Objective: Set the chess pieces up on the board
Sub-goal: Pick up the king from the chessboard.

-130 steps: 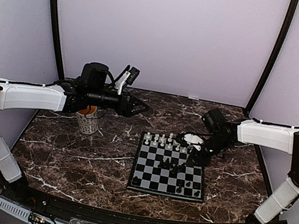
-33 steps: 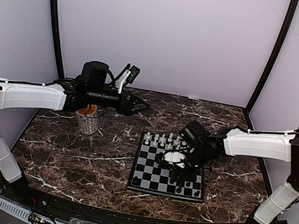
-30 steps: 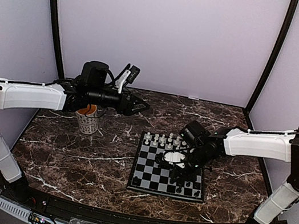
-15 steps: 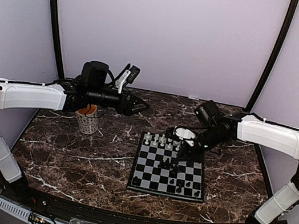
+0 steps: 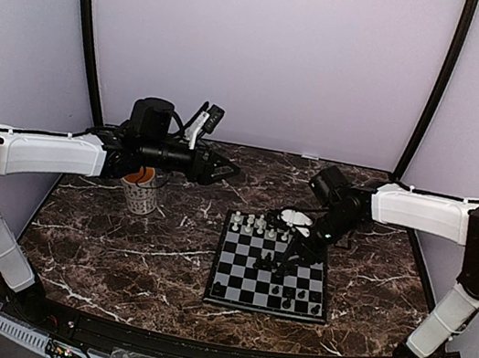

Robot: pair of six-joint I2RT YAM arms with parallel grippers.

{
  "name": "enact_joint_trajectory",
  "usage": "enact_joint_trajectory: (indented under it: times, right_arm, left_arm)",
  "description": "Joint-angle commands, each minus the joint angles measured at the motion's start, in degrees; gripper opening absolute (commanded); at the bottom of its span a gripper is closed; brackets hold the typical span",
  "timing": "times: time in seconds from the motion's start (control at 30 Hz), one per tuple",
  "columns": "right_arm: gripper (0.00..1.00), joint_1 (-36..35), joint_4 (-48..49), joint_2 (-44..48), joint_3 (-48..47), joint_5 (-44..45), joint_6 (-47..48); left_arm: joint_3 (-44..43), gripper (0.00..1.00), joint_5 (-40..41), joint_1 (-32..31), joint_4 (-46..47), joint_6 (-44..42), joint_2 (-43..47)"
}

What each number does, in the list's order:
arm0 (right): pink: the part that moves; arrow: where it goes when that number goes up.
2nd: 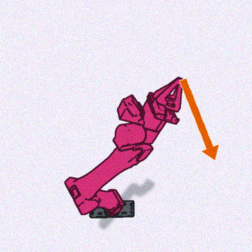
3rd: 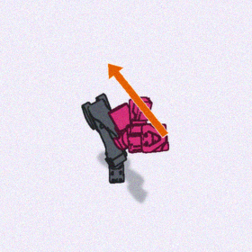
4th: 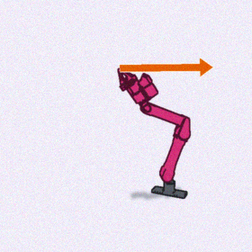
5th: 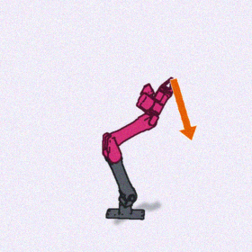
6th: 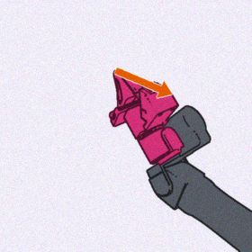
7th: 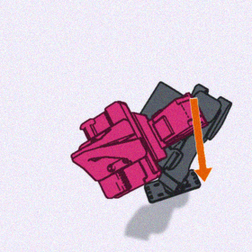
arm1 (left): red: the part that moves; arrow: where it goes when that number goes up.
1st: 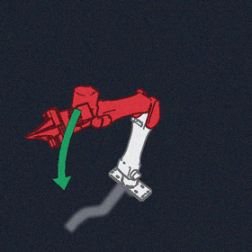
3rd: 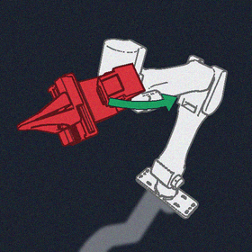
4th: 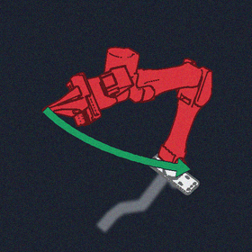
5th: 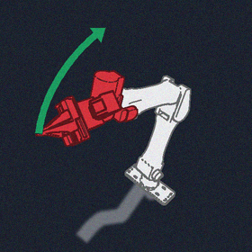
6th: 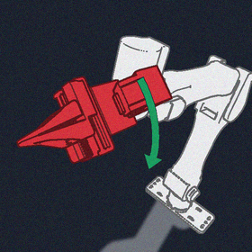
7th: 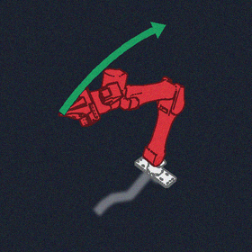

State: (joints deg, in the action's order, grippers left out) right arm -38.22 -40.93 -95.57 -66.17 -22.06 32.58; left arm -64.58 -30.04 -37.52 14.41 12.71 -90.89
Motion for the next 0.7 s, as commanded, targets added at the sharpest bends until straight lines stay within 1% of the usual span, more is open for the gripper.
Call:
enact_joint_trajectory:
  times: [0.0, 0.27, 0.67]
  right_arm:
    - [0.31, -1.3, -1.6, -2.1, -0.4, -1.8, 0.6]
    - [0.31, -2.8, -0.6, -4.0, -1.0, 1.0, -0.4]
    - [0.16, -3.8, 0.2, -3.5, -1.5, 1.1, -0.9]
  left_arm:
    - [-1.7, 0.65, -0.9, -0.2, -0.4, -0.3, 1.6]
    - [-1.7, 0.66, -0.8, -0.3, -0.5, -0.4, 1.8]
    - [-1.7, 0.66, -1.0, -0.2, -0.4, -0.3, 1.7]
